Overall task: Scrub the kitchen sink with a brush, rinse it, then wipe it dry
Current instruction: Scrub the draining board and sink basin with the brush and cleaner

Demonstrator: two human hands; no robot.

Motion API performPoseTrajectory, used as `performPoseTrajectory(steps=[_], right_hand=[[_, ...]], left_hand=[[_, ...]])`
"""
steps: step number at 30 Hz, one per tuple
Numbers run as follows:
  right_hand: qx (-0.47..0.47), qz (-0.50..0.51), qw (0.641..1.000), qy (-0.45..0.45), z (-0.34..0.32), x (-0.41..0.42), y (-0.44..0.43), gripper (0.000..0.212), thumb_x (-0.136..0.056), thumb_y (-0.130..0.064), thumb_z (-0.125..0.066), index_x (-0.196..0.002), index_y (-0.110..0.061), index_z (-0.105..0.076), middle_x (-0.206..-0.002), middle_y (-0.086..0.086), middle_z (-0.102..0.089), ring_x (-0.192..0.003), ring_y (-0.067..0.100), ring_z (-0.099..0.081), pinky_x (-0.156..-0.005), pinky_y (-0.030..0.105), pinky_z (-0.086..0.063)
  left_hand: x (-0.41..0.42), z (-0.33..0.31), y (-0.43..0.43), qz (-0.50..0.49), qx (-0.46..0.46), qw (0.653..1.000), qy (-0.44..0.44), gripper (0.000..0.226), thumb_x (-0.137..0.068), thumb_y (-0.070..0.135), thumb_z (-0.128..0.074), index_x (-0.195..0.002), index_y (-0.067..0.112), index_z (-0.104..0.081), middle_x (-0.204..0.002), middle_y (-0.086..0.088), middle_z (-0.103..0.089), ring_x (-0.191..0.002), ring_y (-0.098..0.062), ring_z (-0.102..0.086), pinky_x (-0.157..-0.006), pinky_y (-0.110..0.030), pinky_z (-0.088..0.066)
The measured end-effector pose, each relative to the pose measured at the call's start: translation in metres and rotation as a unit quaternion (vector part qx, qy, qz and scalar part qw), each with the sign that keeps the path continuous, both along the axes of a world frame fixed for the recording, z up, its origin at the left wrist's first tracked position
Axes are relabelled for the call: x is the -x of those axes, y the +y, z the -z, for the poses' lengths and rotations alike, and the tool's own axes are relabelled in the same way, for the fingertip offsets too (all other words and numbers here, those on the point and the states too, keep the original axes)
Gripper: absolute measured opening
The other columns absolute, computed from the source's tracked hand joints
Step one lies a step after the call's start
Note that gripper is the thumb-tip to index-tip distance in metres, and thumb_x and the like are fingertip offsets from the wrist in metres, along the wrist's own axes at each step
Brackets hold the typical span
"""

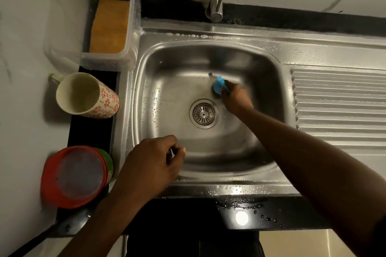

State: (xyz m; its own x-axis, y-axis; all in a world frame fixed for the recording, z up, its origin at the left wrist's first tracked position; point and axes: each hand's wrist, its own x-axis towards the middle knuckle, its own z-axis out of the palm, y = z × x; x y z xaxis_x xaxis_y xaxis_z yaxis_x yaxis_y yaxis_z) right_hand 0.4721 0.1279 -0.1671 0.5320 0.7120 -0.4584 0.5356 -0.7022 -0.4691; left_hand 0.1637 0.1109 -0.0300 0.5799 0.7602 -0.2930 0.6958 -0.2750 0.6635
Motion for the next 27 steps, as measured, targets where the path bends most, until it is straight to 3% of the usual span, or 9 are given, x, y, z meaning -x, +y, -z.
performPoseTrajectory(steps=[4, 7, 12, 16, 18, 23, 27], right_hand=[[0.055, -0.088, 0.994, 0.024, -0.01, 0.021, -0.047, 0.048, -0.106, -0.032, -0.052, -0.154, -0.033, -0.048, -0.132, 0.013, -0.068, -0.106, 0.029, -0.07, -0.087, 0.036, -0.056], [0.099, -0.128, 0.987, -0.008, -0.02, 0.019, -0.091, 0.046, -0.106, -0.032, -0.051, -0.151, -0.027, -0.052, -0.133, 0.017, -0.068, -0.117, 0.037, -0.067, -0.101, 0.047, -0.054], [0.082, 0.027, 0.996, -0.04, -0.028, -0.022, -0.057, 0.04, -0.103, -0.031, -0.06, -0.139, -0.014, -0.063, -0.122, 0.023, -0.071, -0.115, 0.04, -0.068, -0.091, 0.038, -0.052], [0.063, 0.091, 0.994, -0.026, -0.024, -0.028, -0.015, 0.038, -0.105, -0.032, -0.059, -0.134, -0.007, -0.064, -0.121, 0.016, -0.07, -0.104, 0.031, -0.067, -0.083, 0.031, -0.045], [0.065, 0.057, 0.996, -0.008, -0.024, -0.011, -0.024, 0.04, -0.105, -0.037, -0.058, -0.136, -0.012, -0.063, -0.118, 0.012, -0.069, -0.1, 0.026, -0.066, -0.086, 0.032, -0.048], [0.153, -0.168, 0.974, 0.002, -0.033, 0.037, -0.092, 0.041, -0.105, -0.033, -0.052, -0.142, -0.016, -0.059, -0.131, 0.019, -0.068, -0.117, 0.04, -0.065, -0.102, 0.05, -0.053], [0.177, -0.139, 0.97, -0.09, -0.034, 0.001, -0.07, 0.04, -0.104, -0.036, -0.053, -0.137, -0.016, -0.06, -0.126, 0.018, -0.069, -0.111, 0.039, -0.068, -0.092, 0.043, -0.056]], left_hand=[[-0.002, -0.002, -0.004, -0.006, -0.006, 1.0, -0.01, 0.023, -0.094, 0.047, -0.066, -0.077, 0.032, -0.061, -0.058, 0.015, -0.06, -0.06, -0.006, -0.062, -0.055, -0.029, -0.052], [-0.004, 0.0, -0.006, -0.007, -0.011, 1.0, -0.01, 0.025, -0.094, 0.047, -0.066, -0.077, 0.029, -0.06, -0.057, 0.013, -0.059, -0.058, -0.008, -0.06, -0.055, -0.03, -0.051], [-0.006, -0.001, -0.01, -0.001, -0.006, 1.0, -0.005, 0.025, -0.095, 0.046, -0.066, -0.078, 0.028, -0.062, -0.059, 0.013, -0.061, -0.059, -0.008, -0.062, -0.056, -0.03, -0.052], [-0.003, 0.001, -0.013, -0.004, 0.009, 1.0, -0.003, 0.024, -0.095, 0.045, -0.067, -0.078, 0.028, -0.063, -0.059, 0.014, -0.062, -0.061, -0.004, -0.063, -0.057, -0.027, -0.052], [-0.002, 0.001, -0.014, -0.007, 0.002, 1.0, -0.004, 0.024, -0.094, 0.044, -0.068, -0.078, 0.028, -0.063, -0.058, 0.014, -0.062, -0.06, -0.005, -0.063, -0.057, -0.03, -0.053], [-0.002, 0.001, -0.013, -0.013, -0.001, 1.0, -0.018, 0.024, -0.094, 0.045, -0.069, -0.077, 0.029, -0.062, -0.057, 0.013, -0.061, -0.057, -0.007, -0.062, -0.058, -0.034, -0.055], [0.0, 0.001, -0.012, -0.013, 0.0, 1.0, -0.013, 0.025, -0.094, 0.046, -0.068, -0.075, 0.031, -0.06, -0.056, 0.014, -0.06, -0.058, -0.006, -0.062, -0.056, -0.029, -0.051]])
